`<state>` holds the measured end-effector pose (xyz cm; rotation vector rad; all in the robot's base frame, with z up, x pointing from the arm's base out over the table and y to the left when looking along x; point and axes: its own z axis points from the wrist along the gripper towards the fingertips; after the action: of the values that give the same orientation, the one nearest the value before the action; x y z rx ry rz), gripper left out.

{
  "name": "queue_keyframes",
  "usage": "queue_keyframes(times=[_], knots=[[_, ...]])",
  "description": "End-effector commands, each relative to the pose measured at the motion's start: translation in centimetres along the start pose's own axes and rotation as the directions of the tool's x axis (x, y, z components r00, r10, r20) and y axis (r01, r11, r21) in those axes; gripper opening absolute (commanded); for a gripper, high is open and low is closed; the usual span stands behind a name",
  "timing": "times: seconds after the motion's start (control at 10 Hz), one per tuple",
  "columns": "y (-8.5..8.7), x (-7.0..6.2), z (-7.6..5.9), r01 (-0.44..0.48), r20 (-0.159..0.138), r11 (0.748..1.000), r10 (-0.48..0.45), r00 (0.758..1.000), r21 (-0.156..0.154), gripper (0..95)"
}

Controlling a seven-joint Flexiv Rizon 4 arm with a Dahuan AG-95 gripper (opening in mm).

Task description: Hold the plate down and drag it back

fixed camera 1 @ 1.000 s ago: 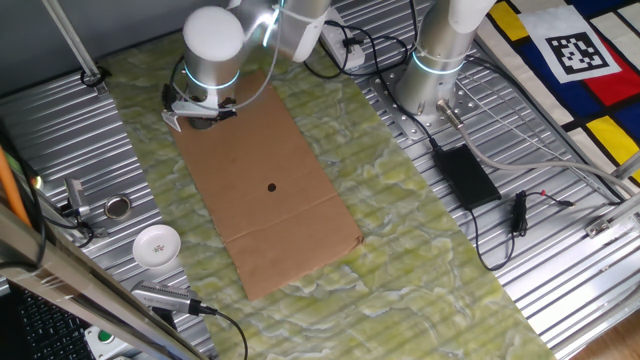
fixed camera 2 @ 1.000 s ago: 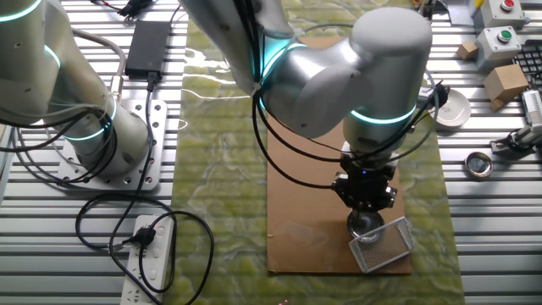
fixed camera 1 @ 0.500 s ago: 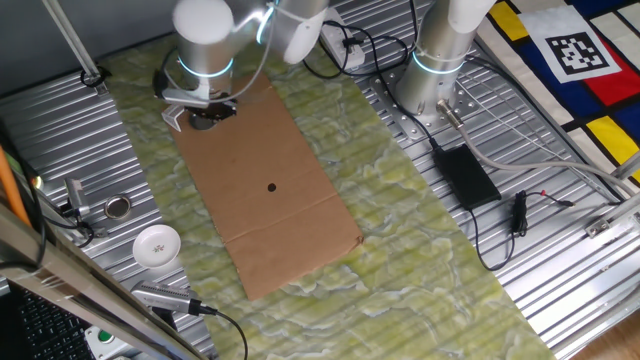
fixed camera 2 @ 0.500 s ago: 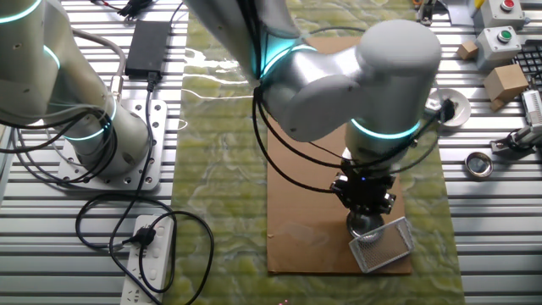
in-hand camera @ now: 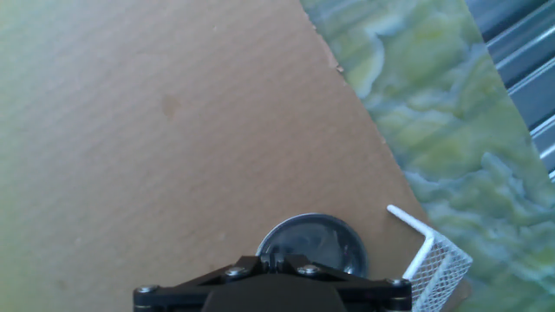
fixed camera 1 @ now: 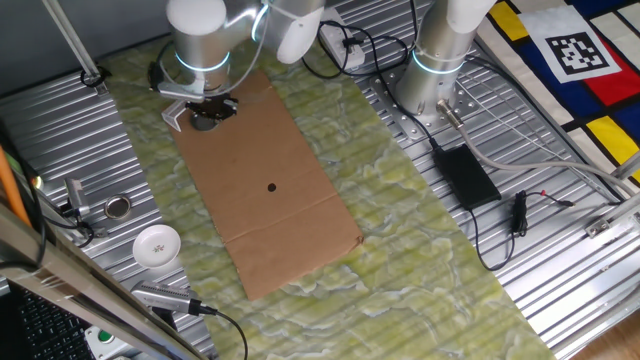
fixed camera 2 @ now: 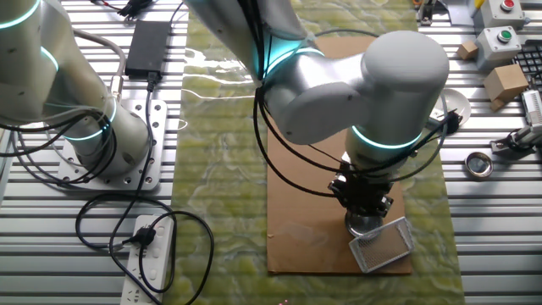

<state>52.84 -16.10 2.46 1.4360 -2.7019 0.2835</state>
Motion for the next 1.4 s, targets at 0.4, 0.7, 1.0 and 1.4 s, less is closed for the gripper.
queue_keyframes(times=[0.4, 0.7, 1.0, 1.4], knots=[[1.2, -0.1, -0.1, -0.084, 0.057, 0.995, 0.086, 0.995, -0.050, 0.0], [1.7, -0.3, 0.0, -0.116, 0.073, 0.991, 0.121, 0.990, -0.071, 0.0], [2.3, -0.7, -0.2, -0.160, 0.096, 0.982, 0.169, 0.981, -0.100, 0.0], [3.2, -1.4, -0.8, -0.228, 0.120, 0.964, 0.245, 0.962, -0.139, 0.0]])
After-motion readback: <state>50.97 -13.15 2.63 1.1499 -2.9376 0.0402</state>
